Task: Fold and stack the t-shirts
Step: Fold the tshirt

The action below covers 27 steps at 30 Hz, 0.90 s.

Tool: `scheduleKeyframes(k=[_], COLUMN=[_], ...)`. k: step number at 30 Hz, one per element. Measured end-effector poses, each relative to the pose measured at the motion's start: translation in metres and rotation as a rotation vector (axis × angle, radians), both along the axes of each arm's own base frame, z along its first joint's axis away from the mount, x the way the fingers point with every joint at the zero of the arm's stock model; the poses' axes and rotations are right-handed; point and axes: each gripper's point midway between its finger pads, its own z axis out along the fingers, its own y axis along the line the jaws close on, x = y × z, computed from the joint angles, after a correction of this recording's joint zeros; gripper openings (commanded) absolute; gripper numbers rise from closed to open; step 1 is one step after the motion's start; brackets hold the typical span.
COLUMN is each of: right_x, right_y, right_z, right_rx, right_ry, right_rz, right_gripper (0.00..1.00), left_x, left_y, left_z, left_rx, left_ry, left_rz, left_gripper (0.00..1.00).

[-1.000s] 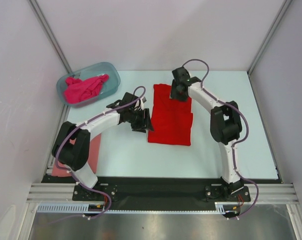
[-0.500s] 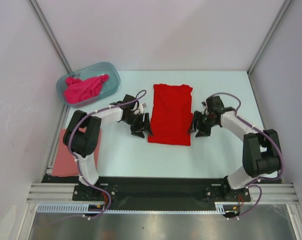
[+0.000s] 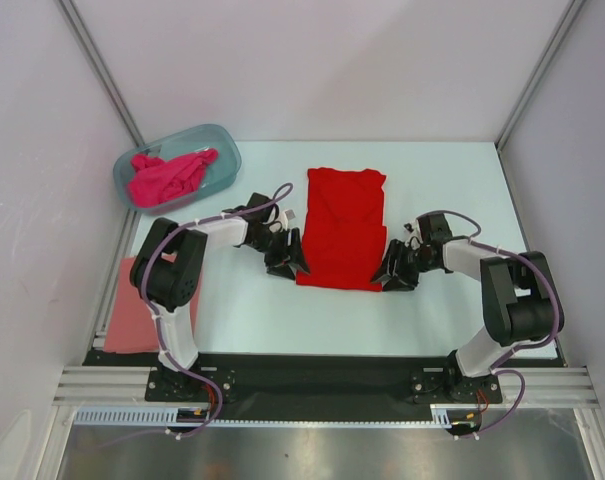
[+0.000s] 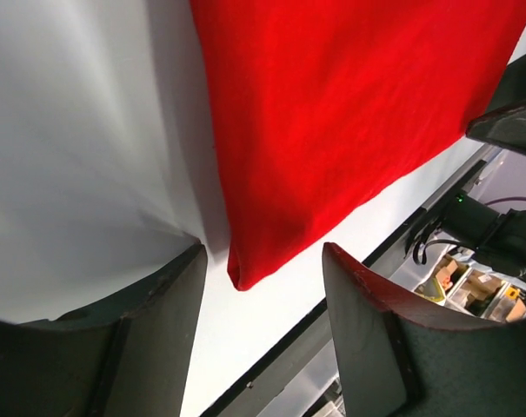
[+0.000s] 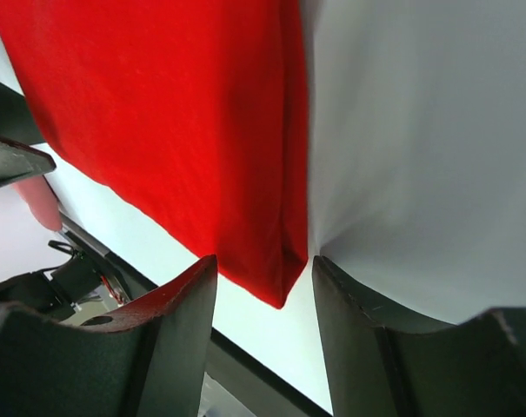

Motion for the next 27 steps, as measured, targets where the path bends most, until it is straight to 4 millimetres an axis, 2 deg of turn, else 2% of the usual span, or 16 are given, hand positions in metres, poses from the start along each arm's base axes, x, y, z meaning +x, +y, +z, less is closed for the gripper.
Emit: scheduleKeyframes(k=[5,7,8,10,11,13,14,16,21,23,27], right_x=[-0.007,-0.008,-0.008,-0.008,-0.008,-0.008,-0.009,-0.008,-0.004,-0.005,-0.016], right_y=[0.003,0.004,0.004,0.004,0.003,0.0,-0.001,-0.007,-0.02,-0.026,-0.034], right_z=[-0.005,-0.006,-0.006,-0.008,-0.009,-0.013,-0.014,-0.017,-0.017,-0.016,-0.014], right_rx=[0.029,0.035,0.035,0.032,0.029,0.004,-0.006,-0.05,-0.15,-0.189,-0.253], right_ry=[0.027,0.03,0.031,0.037,0.041,0.045,0.049,0.053,0.057,0.057,0.073], right_rz=[-0.006,-0.007,-0.009,-0.011,-0.013,-0.017,-0.018,-0.022,-0.027,-0.025,-0.018], right_gripper=[0.49,0.45,0.43,0.38,0.31,0.19,0.07,0.0,0.0,0.0,0.0], left_x=[0.0,0.0,0.0,-0.001,-0.001,-0.002,-0.002,-0.004,-0.011,-0.024,-0.062], left_y=[-0.002,-0.003,-0.003,-0.004,-0.004,-0.005,-0.005,-0.006,-0.009,-0.011,-0.017], left_z=[-0.003,-0.004,-0.004,-0.007,-0.009,-0.013,-0.015,-0.017,-0.017,-0.017,-0.018], left_rx=[-0.004,-0.006,-0.008,-0.009,-0.012,-0.01,-0.007,-0.016,-0.014,-0.003,-0.001], left_ry=[0.034,0.045,0.049,0.062,0.072,0.085,0.09,0.112,0.106,0.093,0.081], left_rz=[0.022,0.026,0.026,0.026,0.025,0.022,0.019,0.013,-0.006,-0.026,-0.09], left_gripper=[0.57,0.53,0.46,0.4,0.35,0.17,0.0,0.0,0.0,0.0,0.0])
